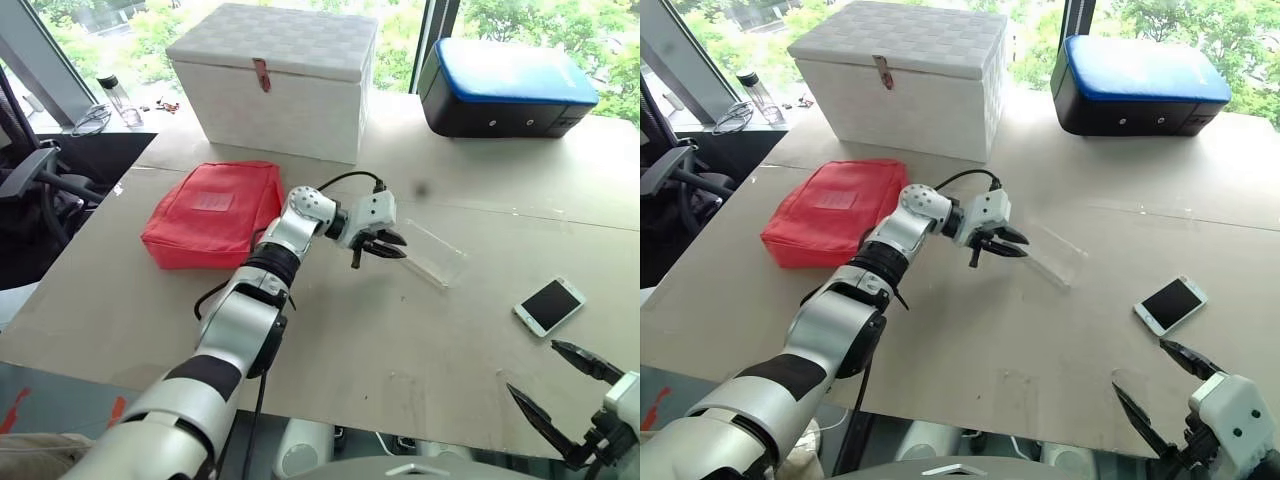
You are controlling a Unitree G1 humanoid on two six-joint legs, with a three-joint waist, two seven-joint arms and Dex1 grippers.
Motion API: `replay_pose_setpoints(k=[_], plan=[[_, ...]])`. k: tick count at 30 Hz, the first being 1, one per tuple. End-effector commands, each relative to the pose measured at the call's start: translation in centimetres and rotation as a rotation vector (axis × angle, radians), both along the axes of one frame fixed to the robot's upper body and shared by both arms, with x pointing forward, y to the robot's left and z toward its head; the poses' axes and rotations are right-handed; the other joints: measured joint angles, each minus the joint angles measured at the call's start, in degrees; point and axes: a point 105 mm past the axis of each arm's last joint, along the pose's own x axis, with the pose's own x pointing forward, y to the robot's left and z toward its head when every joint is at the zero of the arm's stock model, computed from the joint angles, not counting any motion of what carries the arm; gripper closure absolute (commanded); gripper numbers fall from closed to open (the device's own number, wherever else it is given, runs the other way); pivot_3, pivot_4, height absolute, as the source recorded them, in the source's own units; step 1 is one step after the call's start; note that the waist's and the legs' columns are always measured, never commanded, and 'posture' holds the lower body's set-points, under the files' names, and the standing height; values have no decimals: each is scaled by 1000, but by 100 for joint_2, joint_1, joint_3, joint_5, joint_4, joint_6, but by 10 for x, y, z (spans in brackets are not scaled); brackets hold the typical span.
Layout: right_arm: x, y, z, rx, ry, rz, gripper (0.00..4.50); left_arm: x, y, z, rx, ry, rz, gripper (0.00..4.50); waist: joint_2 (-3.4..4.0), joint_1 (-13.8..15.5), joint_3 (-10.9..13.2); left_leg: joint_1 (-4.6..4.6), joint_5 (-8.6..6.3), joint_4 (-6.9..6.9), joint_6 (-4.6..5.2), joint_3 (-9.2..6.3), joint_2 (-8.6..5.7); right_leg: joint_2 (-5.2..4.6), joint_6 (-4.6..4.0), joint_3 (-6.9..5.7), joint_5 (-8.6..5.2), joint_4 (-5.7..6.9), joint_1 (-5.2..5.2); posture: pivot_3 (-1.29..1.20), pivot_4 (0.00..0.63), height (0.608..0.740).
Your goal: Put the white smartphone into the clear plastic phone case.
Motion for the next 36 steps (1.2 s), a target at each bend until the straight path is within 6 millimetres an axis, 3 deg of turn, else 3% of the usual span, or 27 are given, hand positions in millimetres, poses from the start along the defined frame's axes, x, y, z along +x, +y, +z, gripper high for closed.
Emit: replay_pose_setpoints(k=[1,7,18,21,22,23,29,36], plan=[[5,-1,3,-8,-12,21,0,3,-12,14,-47,-178,-19,2565,-1,0,0,-1,0,0,0,1,0,0,0,0,0,0,0,0,150,740],[7,-4,5,-23,-18,20,0,6,-13,-1,59,-250,-51,2565,-1,2,1,0,14,-1,25,3,0,7,16,-4,10,1,0,0,150,740],[2,3,5,-19,-22,-9,0,12,-17,-19,156,-162,10,2565,-2,-2,1,-1,13,0,24,3,0,6,15,-4,9,1,-1,0,150,740],[0,4,6,-19,-20,-20,0,11,-19,-22,149,-98,27,3357,-2,5,1,-1,12,0,22,2,0,6,14,-5,8,1,-1,0,150,740],[-1,5,6,-19,-20,-22,0,12,-20,-21,142,-82,38,3726,-3,2,1,-1,11,1,21,2,0,5,14,-5,7,1,0,0,150,740],[-1,6,6,-18,-21,-24,0,12,-22,-20,131,-61,49,4382,-3,-5,1,-1,1,2,3,3,0,5,11,-4,6,1,0,0,150,740],[-3,11,5,-7,-16,-31,0,8,-25,-4,60,42,26,4382,-2,-12,1,0,1,1,2,1,0,5,7,-4,4,1,-2,0,150,740],[-1,13,4,2,-11,-20,0,-20,-21,11,26,207,-99,4382,1,-25,-1,-3,0,2,1,3,0,4,5,2,3,0,-2,0,150,740]])
